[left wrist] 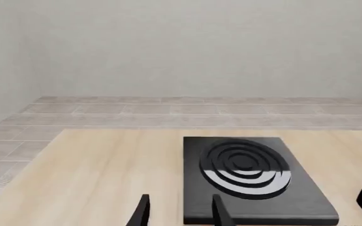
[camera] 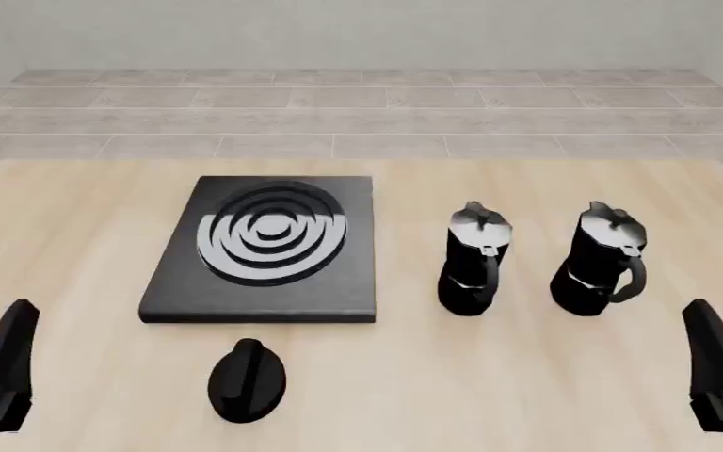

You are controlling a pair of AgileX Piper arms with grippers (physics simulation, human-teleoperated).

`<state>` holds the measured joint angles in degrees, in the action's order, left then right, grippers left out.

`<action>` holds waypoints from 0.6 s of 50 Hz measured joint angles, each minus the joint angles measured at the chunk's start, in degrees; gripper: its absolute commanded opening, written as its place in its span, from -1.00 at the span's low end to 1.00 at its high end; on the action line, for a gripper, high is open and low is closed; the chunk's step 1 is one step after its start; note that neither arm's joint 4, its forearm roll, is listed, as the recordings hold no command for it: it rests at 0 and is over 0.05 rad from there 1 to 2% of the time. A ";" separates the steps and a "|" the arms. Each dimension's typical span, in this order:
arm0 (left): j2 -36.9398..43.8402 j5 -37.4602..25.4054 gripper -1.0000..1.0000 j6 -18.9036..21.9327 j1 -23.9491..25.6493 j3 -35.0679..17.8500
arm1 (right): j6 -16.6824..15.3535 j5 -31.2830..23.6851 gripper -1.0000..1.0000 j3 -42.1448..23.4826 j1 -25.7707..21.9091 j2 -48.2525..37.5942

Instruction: Put both moka pots on the stove.

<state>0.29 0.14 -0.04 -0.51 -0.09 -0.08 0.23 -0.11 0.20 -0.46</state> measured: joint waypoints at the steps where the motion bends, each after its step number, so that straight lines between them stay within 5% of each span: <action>1: 0.02 0.00 1.00 0.00 0.05 -0.02 | 0.01 -0.02 1.00 -0.02 -0.02 0.01; 30: 5.31 1.20 1.00 -1.42 2.22 -1.51 | -0.01 -1.47 1.00 -1.46 -0.20 0.03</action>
<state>5.60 1.34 -1.46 1.71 -1.60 -0.09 -1.24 -1.57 0.00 -0.43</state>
